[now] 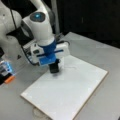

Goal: Erasing curve lines

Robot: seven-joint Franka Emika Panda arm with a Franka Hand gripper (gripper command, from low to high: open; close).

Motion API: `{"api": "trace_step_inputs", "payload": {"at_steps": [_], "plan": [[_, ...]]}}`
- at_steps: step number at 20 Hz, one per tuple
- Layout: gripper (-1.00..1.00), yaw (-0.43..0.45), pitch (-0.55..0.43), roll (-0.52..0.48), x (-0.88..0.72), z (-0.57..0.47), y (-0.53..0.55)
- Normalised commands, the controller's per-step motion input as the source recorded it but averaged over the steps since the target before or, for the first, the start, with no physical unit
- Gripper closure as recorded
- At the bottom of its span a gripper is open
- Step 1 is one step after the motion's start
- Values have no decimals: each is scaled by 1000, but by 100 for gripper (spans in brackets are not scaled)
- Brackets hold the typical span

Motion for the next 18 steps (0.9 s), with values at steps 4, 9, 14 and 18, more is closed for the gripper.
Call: {"api": "trace_step_inputs", "payload": {"at_steps": [4, 9, 14, 18], "plan": [[100, -136, -237, 121, -222, -296, 188], [100, -121, -247, 101, -275, -250, 163], [100, -89, -212, 124, -343, -213, 143], [100, -80, -220, 113, -355, -224, 123]]}}
